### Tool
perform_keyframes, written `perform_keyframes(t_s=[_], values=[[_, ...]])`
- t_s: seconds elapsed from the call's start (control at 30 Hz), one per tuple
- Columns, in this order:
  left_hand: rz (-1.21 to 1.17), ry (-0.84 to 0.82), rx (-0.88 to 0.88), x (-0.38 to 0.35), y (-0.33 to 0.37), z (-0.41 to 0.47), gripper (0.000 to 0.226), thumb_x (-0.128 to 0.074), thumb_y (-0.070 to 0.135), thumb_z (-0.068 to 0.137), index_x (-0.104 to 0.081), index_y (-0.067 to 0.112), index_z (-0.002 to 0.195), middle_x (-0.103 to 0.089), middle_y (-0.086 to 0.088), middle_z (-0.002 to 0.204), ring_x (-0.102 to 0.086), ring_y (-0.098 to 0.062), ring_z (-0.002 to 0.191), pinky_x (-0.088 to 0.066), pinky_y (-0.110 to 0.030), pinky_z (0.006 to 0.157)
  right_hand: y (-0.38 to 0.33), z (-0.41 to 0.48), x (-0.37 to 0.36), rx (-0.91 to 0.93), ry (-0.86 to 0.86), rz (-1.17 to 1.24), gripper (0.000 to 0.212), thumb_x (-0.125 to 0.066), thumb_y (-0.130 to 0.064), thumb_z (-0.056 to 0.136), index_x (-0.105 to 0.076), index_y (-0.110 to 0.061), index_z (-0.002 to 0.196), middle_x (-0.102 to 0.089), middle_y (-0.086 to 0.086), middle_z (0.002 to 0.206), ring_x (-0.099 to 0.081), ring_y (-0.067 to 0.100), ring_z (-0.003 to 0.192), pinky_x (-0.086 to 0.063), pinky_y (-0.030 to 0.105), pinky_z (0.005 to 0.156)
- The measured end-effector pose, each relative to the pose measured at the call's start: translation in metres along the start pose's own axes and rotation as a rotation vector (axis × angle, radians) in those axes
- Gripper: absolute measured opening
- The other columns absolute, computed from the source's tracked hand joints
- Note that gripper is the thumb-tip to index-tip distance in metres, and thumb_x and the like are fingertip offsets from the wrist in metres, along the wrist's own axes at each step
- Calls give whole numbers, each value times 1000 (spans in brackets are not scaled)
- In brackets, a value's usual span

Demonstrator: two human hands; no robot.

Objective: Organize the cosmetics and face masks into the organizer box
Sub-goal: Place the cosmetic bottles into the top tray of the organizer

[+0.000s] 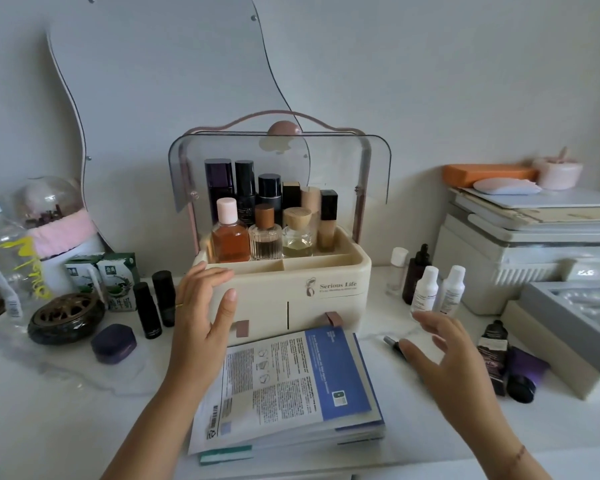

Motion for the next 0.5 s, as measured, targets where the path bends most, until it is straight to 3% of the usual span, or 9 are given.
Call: perform_keyframes(t_s=[0.2,0.37,0.5], values=[[-7,-7,31,-1,1,-1,43,-38,41,93,-57,11,117,-50,8,123,-34,-16,135,-20,-19,114,6,3,-3,-31,2,30,41,-72,-19,79,-58,-18,117,-55,-7,113,-53,11,104,-38,24,93],[-15,2,32,-4,2,-2,43,-38,41,93,-57,10,117,-47,12,122,-35,-20,135,-24,-36,114,11,9,-2,-51,10,43,41,-72,-19,79,-58,-18,117,-53,-7,112,-51,12,102,-38,25,93],[1,10,23,-5,1,-1,47,-38,44,94,-57,7,117,-48,6,122,-35,-23,135,-25,-38,114,20,20,4,-55,62,46,42,-72,-13,79,-57,-14,119,-54,-1,114,-52,15,104,-40,29,96]])
Point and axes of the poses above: each hand's wrist, its own z-axis towards the middle knuckle, its own x-axis out of the back of the hand, y = z × x, the point moved 4 cm from there along z, towards the middle knuckle
